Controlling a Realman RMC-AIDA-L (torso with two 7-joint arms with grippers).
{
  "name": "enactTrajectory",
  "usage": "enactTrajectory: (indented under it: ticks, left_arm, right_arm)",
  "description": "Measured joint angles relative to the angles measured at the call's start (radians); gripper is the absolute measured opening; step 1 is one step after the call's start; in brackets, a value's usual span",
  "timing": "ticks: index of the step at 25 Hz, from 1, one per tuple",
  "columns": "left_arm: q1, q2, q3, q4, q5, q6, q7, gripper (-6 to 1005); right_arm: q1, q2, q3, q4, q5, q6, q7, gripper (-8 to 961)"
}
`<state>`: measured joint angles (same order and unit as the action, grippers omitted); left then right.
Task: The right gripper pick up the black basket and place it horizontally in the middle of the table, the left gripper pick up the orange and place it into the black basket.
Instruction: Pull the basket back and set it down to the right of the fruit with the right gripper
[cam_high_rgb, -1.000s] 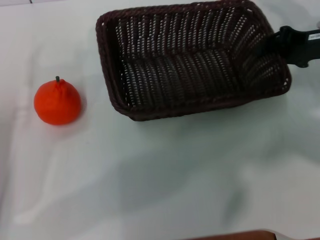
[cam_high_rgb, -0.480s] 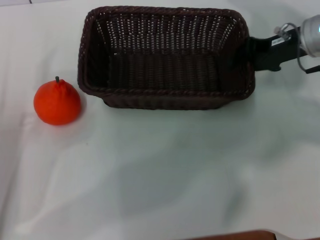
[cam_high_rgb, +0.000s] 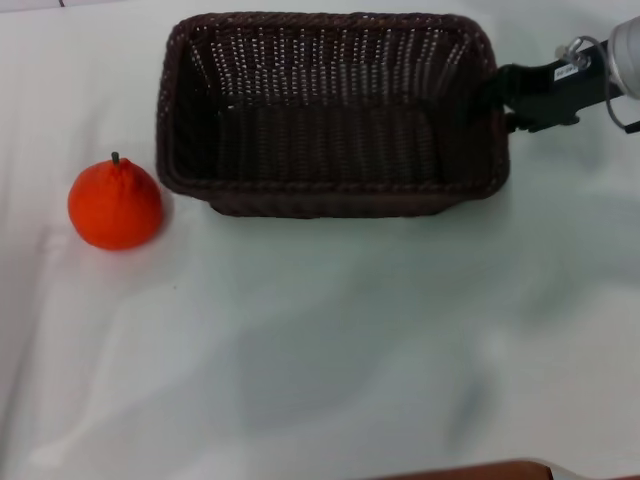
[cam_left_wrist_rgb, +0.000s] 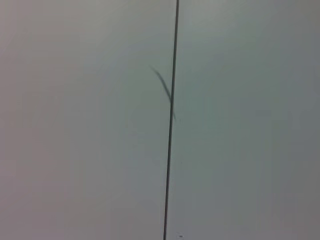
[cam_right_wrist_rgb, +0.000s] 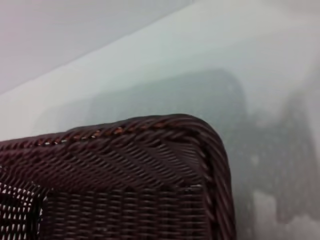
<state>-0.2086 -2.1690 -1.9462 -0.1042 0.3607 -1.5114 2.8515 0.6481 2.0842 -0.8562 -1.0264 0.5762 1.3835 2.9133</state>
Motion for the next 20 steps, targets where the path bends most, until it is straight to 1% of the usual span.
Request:
enactTrajectory:
  ticks: [3, 7, 10, 12, 14, 15, 17, 18, 20]
  left_arm:
    - [0.000, 0.000, 0.000, 0.000, 0.000, 0.012, 0.000, 932]
    - [-0.002, 0.001, 0.017, 0.000, -0.001, 0.076, -0.003, 932]
    - [0.000, 0.007, 0.071, -0.003, 0.000, 0.120, -0.036, 932]
    - [-0.001, 0.016, 0.115, -0.008, -0.001, 0.152, -0.074, 932]
    - [-0.004, 0.041, 0.200, -0.011, 0.000, 0.183, -0.137, 932]
    - [-0.006, 0.054, 0.239, -0.012, 0.000, 0.192, -0.167, 932]
    - [-0.015, 0.088, 0.339, -0.013, 0.000, 0.203, -0.234, 933]
    - [-0.023, 0.110, 0.396, -0.013, 0.000, 0.207, -0.270, 933]
    - [-0.035, 0.136, 0.471, -0.008, 0.002, 0.212, -0.319, 933]
  right_arm:
    - [-0.007, 0.000, -0.003, -0.035, 0.000, 0.015, -0.008, 601]
    - [-0.016, 0.000, 0.000, -0.069, 0.036, 0.043, -0.041, 673]
    - [-0.028, 0.000, 0.000, -0.099, 0.087, 0.063, -0.074, 672]
    - [-0.039, 0.001, 0.000, -0.120, 0.108, 0.069, -0.085, 671]
    - [-0.054, 0.002, 0.000, -0.147, 0.136, 0.074, -0.098, 672]
    - [-0.075, 0.002, 0.000, -0.182, 0.176, 0.078, -0.114, 672]
    - [-0.087, 0.002, 0.001, -0.202, 0.196, 0.079, -0.119, 673]
    - [-0.102, 0.003, 0.001, -0.227, 0.217, 0.081, -0.123, 673]
    - [-0.130, 0.005, -0.002, -0.271, 0.245, 0.081, -0.130, 673]
